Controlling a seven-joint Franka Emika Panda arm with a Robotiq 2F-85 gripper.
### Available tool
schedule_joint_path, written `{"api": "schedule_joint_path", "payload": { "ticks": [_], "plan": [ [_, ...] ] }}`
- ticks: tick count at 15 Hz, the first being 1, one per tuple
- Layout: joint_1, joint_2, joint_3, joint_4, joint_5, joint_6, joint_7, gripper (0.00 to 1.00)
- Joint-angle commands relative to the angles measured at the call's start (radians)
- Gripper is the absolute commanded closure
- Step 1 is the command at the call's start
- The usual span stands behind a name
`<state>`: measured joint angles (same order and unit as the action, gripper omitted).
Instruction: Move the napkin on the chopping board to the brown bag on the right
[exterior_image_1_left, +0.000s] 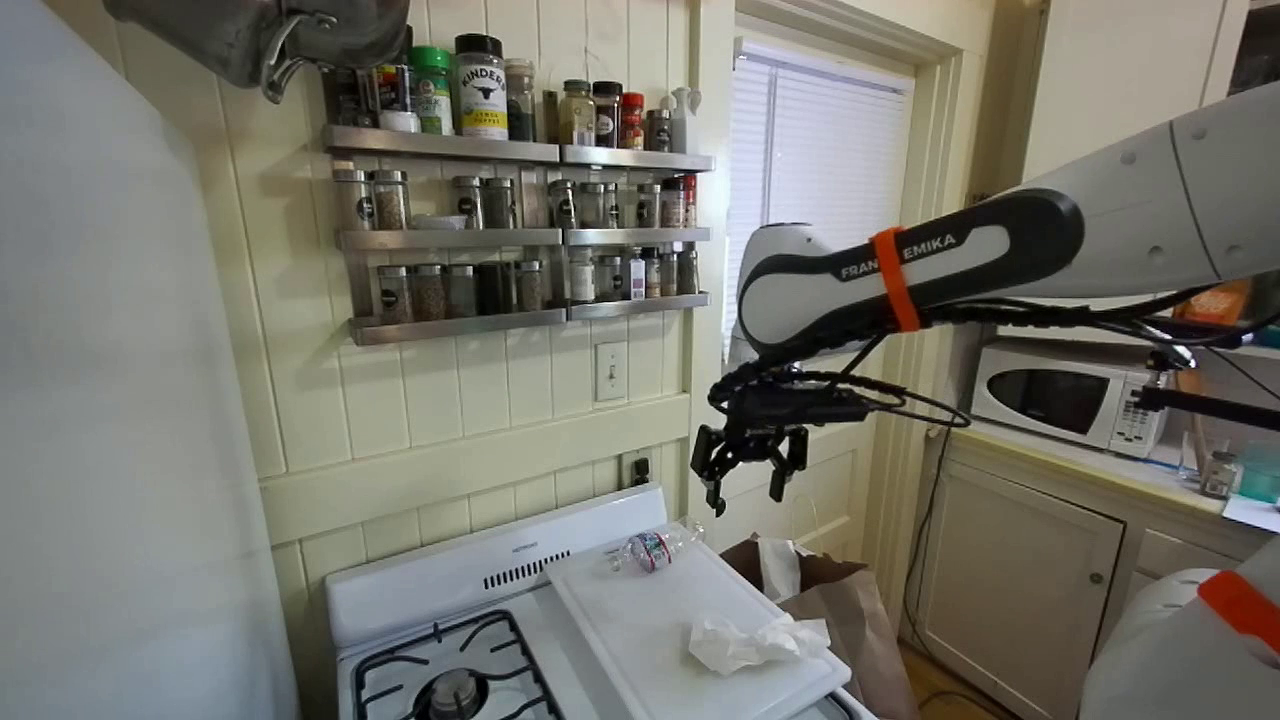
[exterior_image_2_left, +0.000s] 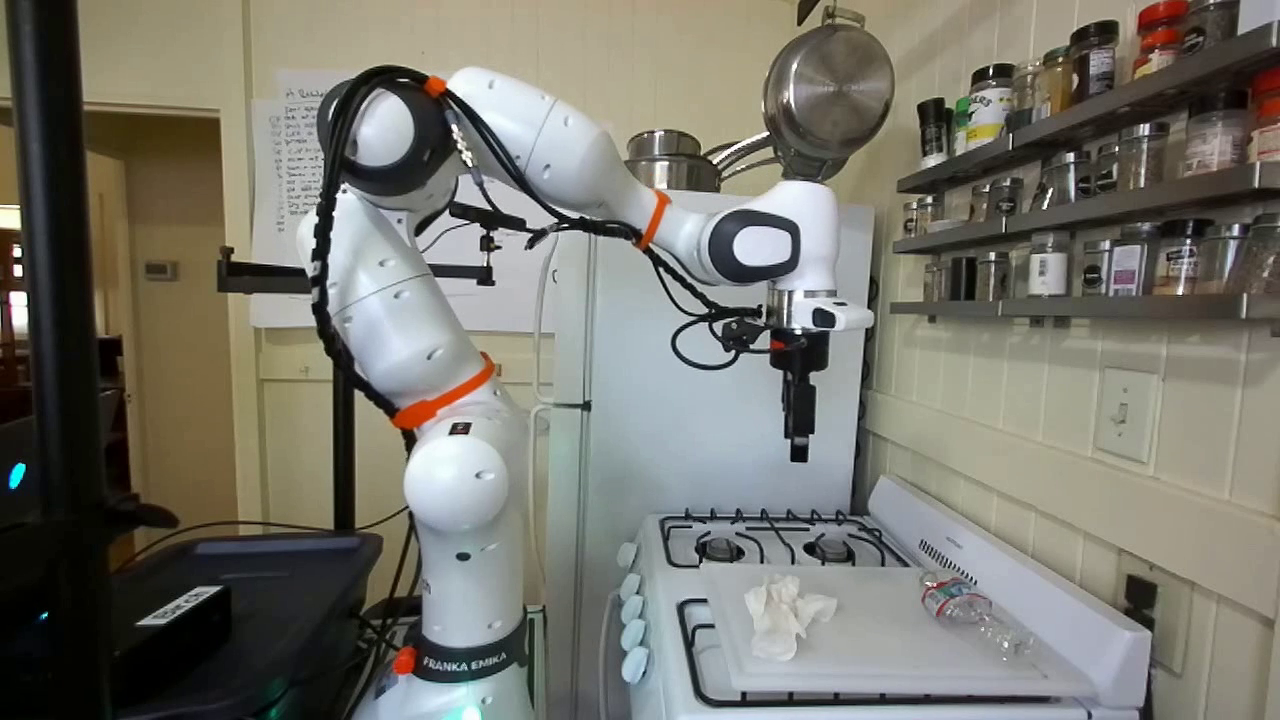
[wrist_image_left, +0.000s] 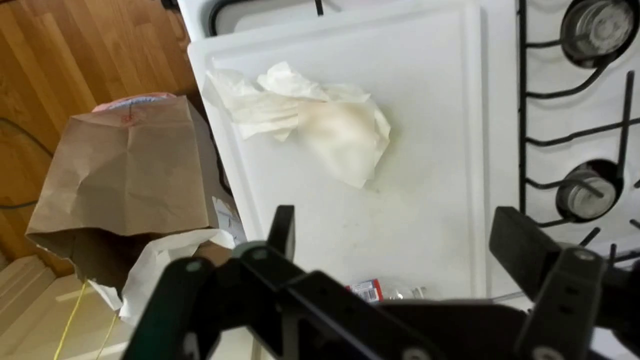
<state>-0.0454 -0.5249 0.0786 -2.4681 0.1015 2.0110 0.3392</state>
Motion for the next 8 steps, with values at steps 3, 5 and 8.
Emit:
{"api": "schedule_joint_path", "payload": {
  "ticks": [3,5,8],
  "plan": [
    [-0.039,0.179,0.047,-0.011,-0.095,0.27,0.112,0.0],
    [-0.023,0.241,0.036,0.026,-0.082,0.266,0.106,0.0],
    [-0.014,0.227,0.019,0.009,-0.077,0.263,0.085,0.0]
  ]
}}
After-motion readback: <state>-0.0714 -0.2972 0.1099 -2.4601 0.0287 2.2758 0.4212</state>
